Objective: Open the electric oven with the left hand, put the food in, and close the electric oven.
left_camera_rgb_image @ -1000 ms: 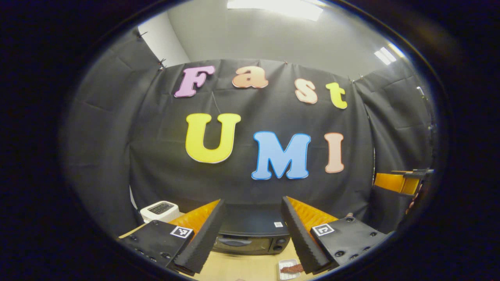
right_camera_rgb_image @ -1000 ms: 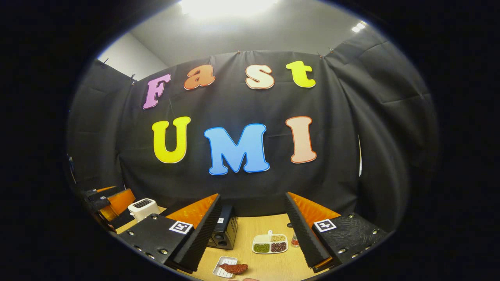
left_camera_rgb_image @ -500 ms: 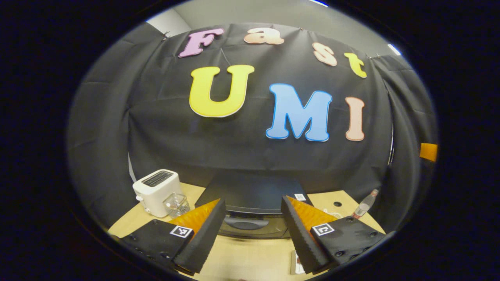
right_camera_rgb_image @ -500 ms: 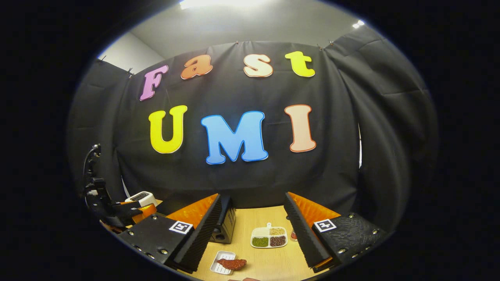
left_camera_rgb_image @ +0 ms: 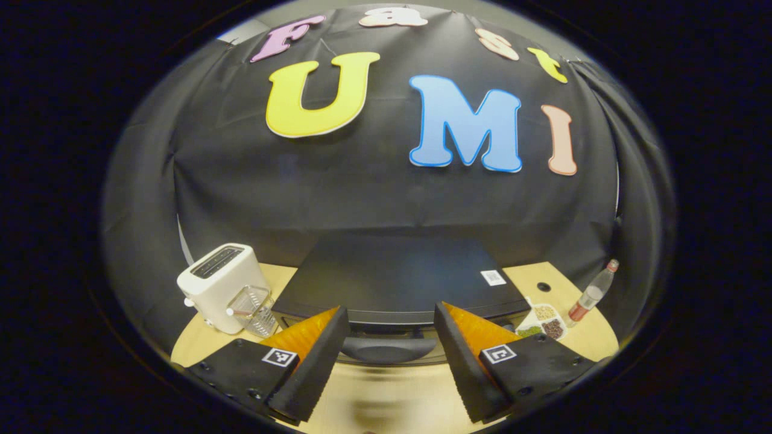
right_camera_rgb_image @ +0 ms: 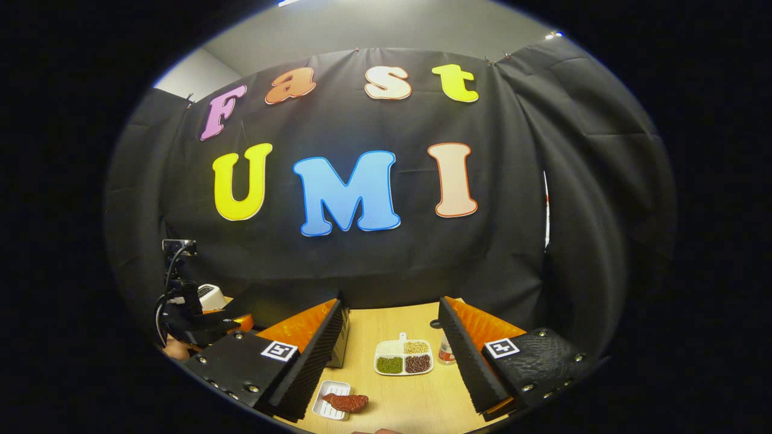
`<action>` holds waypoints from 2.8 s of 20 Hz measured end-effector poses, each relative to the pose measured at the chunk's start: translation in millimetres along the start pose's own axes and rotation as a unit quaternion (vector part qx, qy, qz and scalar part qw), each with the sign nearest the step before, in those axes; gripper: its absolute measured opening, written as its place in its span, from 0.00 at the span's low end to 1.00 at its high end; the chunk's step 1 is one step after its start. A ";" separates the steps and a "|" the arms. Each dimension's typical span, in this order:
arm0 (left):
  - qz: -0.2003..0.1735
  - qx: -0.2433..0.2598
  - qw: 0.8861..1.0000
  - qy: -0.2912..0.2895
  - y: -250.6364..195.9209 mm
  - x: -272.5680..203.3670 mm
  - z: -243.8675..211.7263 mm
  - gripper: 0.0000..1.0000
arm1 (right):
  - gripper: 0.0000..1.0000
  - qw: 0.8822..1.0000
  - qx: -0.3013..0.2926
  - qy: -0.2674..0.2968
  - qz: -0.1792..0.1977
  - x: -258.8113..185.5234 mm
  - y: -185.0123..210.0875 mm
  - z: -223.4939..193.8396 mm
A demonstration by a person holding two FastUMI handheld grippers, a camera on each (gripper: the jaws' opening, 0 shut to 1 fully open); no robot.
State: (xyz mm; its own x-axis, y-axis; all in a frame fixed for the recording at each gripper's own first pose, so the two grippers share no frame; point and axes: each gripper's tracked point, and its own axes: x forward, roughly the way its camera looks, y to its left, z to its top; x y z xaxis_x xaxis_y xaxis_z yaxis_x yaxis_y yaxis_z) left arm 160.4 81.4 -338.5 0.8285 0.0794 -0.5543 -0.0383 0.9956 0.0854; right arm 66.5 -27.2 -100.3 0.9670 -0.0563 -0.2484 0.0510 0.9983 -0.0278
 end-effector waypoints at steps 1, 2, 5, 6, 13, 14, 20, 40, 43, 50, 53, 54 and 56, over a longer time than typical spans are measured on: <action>0.000 0.003 1.000 0.007 2.1 8.2 -5.0 0.95 | 0.97 1.000 0.001 0.004 -0.003 2.6 -1.5 -2.8; -0.004 0.004 1.000 0.016 0.5 15.8 -11.1 0.95 | 0.97 1.000 0.003 0.009 -0.005 4.1 -2.5 -5.2; -0.011 0.010 1.000 0.026 -4.1 24.3 -21.9 0.95 | 0.97 1.000 0.005 0.016 -0.013 7.0 -5.1 -11.3; -0.012 0.014 0.999 0.030 -4.8 27.9 -24.9 0.95 | 0.97 1.000 0.006 0.019 -0.014 7.7 -4.8 -12.2; -0.011 0.024 0.999 0.032 -7.5 33.3 -38.1 0.92 | 0.97 1.000 0.010 0.028 -0.005 11.8 8.9 -20.8; -0.009 0.022 0.999 0.032 -7.5 30.4 -38.3 0.96 | 0.97 1.000 0.010 0.028 -0.001 11.2 11.5 -21.8; -0.004 0.029 0.999 0.039 -7.9 7.9 -53.5 0.96 | 0.97 1.000 -0.003 0.023 0.015 2.9 19.4 -23.5; -0.007 -0.006 0.996 0.084 -3.0 -54.2 -154.7 0.99 | 0.97 0.998 -0.036 0.043 0.027 -22.6 19.8 -40.1; -0.007 -0.004 0.997 0.077 1.7 -60.2 -156.5 0.99 | 0.92 0.997 -0.034 0.054 0.033 -24.0 19.7 -47.8; -0.021 -0.019 1.000 0.012 -12.9 -41.0 -91.6 0.95 | 0.98 0.997 -0.036 0.062 0.036 -26.2 15.8 -53.6; -0.019 0.005 0.999 0.026 -15.4 -30.3 -99.3 0.92 | 0.98 0.997 -0.030 0.059 0.033 -28.1 13.8 -50.4; -0.014 0.008 0.999 0.038 -16.6 -33.8 -106.7 0.91 | 0.98 0.998 -0.027 0.057 0.031 -28.3 11.9 -50.6; -0.011 0.017 0.999 0.040 -12.9 -36.0 -112.9 0.95 | 0.98 0.997 -0.028 0.062 0.029 -27.6 9.6 -54.5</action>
State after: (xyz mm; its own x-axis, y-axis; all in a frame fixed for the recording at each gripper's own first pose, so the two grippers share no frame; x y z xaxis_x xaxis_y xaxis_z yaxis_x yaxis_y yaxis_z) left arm 68.0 71.3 -413.0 0.7814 0.0628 -0.6209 -0.0007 0.9950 0.0997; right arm 26.7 -16.9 -146.4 0.9297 -0.0036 -0.3682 -0.0209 0.9978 -0.0625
